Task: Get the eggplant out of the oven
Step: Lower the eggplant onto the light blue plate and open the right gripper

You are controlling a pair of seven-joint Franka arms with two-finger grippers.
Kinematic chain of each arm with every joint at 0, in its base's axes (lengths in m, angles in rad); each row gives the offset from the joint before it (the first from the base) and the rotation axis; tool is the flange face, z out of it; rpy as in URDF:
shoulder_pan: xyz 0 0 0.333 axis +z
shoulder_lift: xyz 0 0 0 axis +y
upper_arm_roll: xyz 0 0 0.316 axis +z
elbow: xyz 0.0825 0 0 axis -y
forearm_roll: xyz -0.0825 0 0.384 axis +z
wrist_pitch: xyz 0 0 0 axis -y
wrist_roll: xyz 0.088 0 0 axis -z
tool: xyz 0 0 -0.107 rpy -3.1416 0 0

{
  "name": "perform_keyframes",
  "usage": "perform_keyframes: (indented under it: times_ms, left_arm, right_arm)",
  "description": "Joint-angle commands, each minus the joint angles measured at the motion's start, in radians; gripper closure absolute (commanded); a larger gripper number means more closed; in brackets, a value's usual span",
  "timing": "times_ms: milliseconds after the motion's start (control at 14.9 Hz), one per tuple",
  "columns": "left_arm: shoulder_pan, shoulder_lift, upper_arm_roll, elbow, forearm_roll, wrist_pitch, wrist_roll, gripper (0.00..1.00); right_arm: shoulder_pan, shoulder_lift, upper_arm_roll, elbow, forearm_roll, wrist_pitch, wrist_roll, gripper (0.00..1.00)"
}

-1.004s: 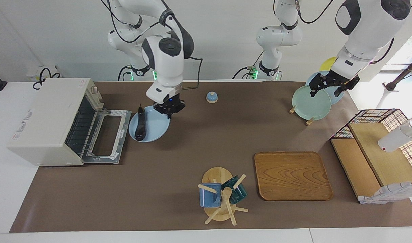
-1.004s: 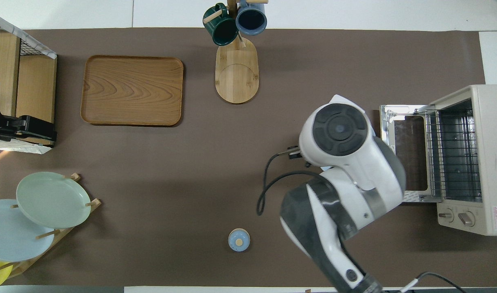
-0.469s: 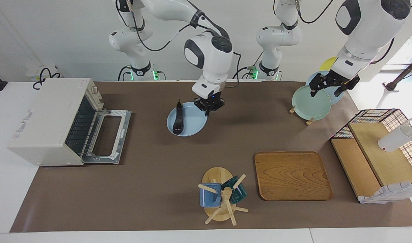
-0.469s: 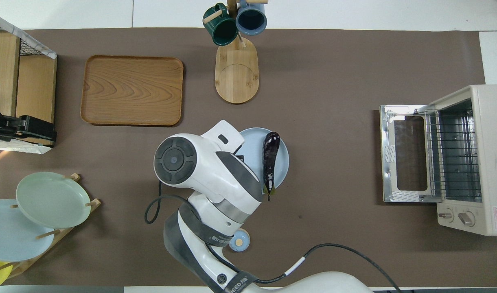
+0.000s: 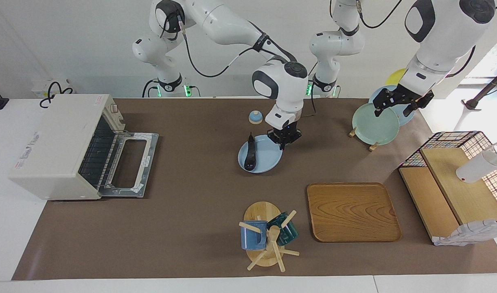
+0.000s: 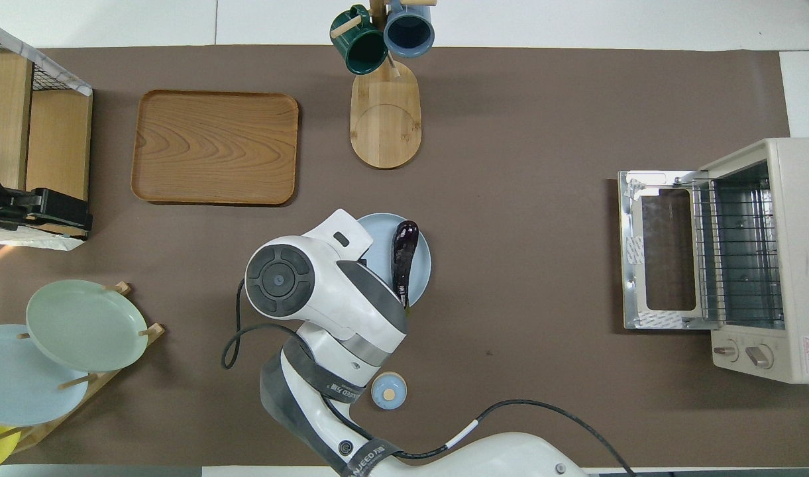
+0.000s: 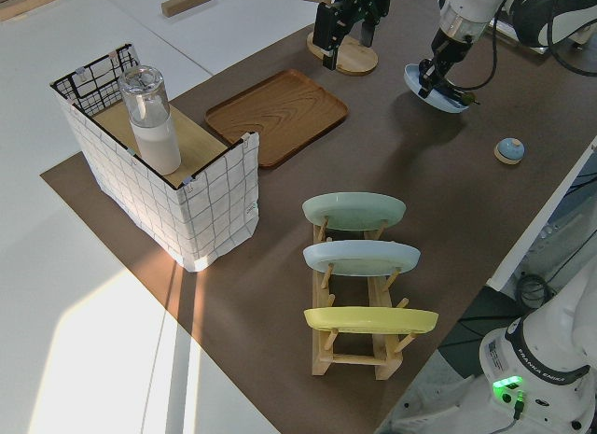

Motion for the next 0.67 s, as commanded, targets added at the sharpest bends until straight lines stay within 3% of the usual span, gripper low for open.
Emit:
perform_keyframes:
  times_ms: [0, 134, 335, 602]
  left_arm:
    - [0.0, -0.004, 0.002, 0.007, 0.02, -0.017, -0.004, 0.0]
    - [-0.001, -0.002, 0.002, 0.007, 0.02, -0.008, -0.004, 0.0]
    - [0.0, -0.002, 0.002, 0.007, 0.02, -0.003, -0.007, 0.0]
    - [-0.006, -0.002, 0.002, 0.007, 0.016, 0.0, -0.026, 0.0]
  right_arm:
    - [-0.02, -0.032, 0.015, -0.078, 0.1, 0.081, 0.018, 0.78]
    - [-0.012, -0.033, 0.012, -0.022, 0.093, 0.027, 0.018, 0.73]
    - [-0.038, -0.049, 0.011, 0.053, -0.019, -0.138, -0.022, 0.77]
    - [-0.193, -0.203, 0.005, -0.034, -0.053, -0.33, -0.16, 0.86]
